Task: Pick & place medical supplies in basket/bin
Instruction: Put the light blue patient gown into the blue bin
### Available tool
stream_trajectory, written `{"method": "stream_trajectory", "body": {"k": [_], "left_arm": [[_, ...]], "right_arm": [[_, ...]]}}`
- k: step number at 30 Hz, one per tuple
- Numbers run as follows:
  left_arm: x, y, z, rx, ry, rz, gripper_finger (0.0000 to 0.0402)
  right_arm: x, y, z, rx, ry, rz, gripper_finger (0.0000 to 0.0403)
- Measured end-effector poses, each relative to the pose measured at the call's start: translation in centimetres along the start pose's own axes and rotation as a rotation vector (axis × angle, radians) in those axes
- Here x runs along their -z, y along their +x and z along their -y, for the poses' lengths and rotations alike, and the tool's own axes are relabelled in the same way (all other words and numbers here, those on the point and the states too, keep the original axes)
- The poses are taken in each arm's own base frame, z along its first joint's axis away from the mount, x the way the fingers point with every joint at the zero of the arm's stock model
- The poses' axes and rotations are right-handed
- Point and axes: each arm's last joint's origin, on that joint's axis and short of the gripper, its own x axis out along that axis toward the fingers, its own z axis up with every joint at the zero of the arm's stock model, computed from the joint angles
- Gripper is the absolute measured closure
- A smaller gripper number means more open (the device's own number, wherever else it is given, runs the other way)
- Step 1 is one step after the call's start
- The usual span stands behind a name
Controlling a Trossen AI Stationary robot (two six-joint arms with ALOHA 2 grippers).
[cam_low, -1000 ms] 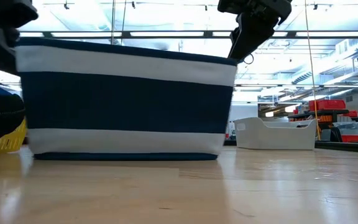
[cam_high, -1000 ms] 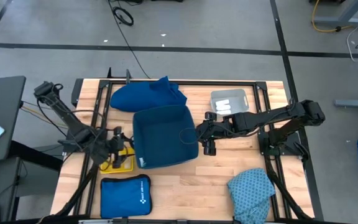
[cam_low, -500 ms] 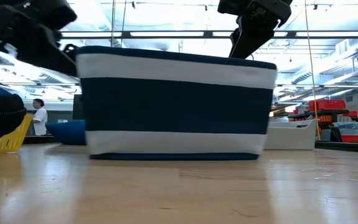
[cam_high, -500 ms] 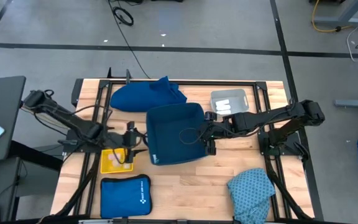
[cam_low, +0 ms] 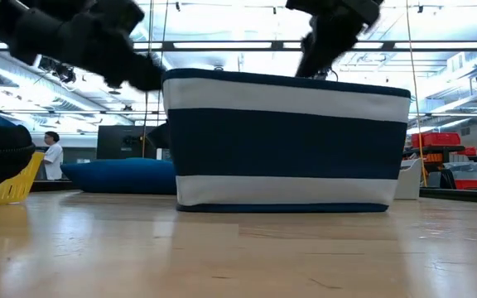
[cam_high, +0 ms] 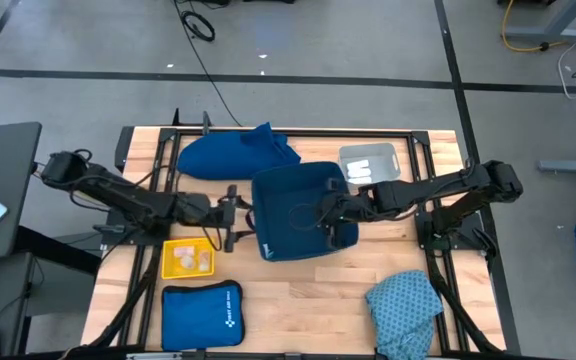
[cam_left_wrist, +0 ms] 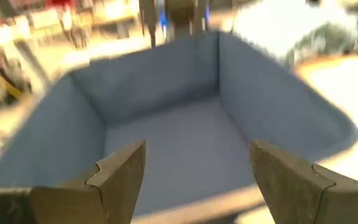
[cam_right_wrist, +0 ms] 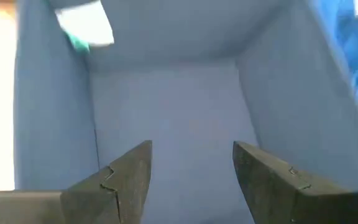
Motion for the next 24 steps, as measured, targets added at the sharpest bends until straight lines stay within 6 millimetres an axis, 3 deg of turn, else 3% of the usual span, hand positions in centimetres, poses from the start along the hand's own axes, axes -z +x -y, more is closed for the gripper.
{"method": "stream_trajectory", "body": {"k": [7, 11, 14, 20, 24], "left_arm": [[-2.8, -0.1, -1.5, 0.057, 0.006, 0.339, 0.0116], [-2.9, -0.2, -2.3, 0.048, 0.011, 0.347, 0.0116], [-2.5, -0.3, -2.7, 0.045, 0.014, 0.296, 0.0116], [-3.0, -1.6, -2.9, 0.048, 0.028, 0.288, 0.0116], [-3.4, -2.6, -3.2, 0.034, 0.045, 0.291, 0.0116]], "right_arm": [[-1.9, 1.2, -0.7, -0.101, -0.094, 0.452, 0.0172], [-1.5, 1.4, -0.7, -0.063, -0.167, 0.524, 0.0172], [-1.2, 0.3, -0.3, -0.02, -0.16, 0.548, 0.0172], [1.6, -2.8, 0.1, -0.016, -0.097, 0.698, 0.0172], [4.7, -4.1, 0.2, -0.008, -0.07, 0.836, 0.0172]]}}
